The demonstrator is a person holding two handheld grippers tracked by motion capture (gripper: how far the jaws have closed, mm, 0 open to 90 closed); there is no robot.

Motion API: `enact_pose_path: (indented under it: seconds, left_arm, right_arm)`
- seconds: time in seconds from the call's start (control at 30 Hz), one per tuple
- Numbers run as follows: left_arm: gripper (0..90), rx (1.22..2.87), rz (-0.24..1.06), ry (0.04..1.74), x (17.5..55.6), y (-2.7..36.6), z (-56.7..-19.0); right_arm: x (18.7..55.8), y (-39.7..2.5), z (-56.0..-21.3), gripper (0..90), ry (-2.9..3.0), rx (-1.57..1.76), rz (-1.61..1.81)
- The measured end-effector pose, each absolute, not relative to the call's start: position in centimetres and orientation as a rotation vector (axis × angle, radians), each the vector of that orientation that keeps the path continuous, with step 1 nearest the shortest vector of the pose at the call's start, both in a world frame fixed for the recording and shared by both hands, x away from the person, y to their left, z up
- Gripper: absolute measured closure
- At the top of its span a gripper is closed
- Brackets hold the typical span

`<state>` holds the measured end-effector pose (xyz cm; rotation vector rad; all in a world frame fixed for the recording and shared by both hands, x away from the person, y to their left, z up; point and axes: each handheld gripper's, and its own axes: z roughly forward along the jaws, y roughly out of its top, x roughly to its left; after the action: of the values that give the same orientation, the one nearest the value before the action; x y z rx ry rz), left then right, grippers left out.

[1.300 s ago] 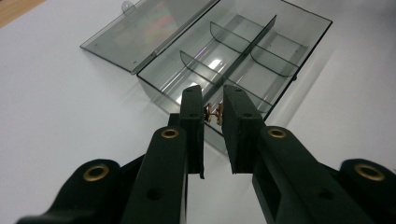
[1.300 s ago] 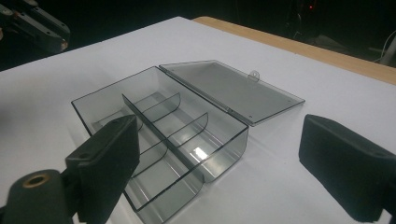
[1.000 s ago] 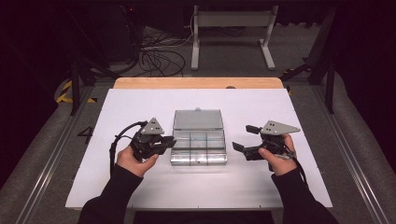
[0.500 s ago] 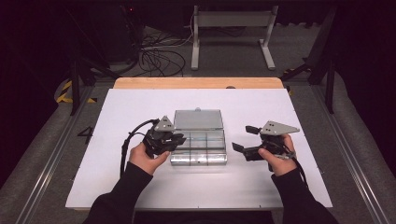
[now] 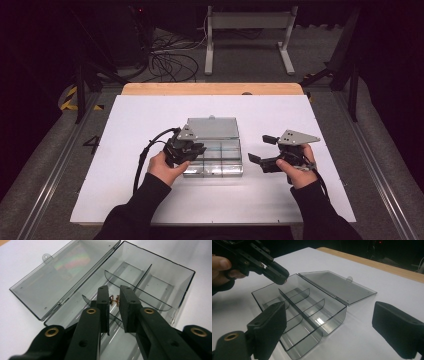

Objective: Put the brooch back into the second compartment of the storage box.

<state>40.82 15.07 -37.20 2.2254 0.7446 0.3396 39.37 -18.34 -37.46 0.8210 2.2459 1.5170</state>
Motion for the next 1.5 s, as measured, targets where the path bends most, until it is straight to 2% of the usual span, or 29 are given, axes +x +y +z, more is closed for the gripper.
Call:
enact_pose_path:
  seconds: [0.6,1.27,1.5]
  left_arm:
    - [78.4,2.235,0.226,0.788,42.1,14.3,-39.1]
    - [78.1,2.24,0.227,0.786,42.2,14.2,-40.1]
    - [68.4,2.236,0.265,0.773,41.9,14.4,-39.6]
  right_arm:
    - [39.4,-18.2,-37.6,12.9,2.254,0.822,1.52]
    - [39.4,-18.0,-37.7,12.9,2.263,0.813,1.514]
    - [39.4,-18.0,-37.7,12.9,2.264,0.813,1.513]
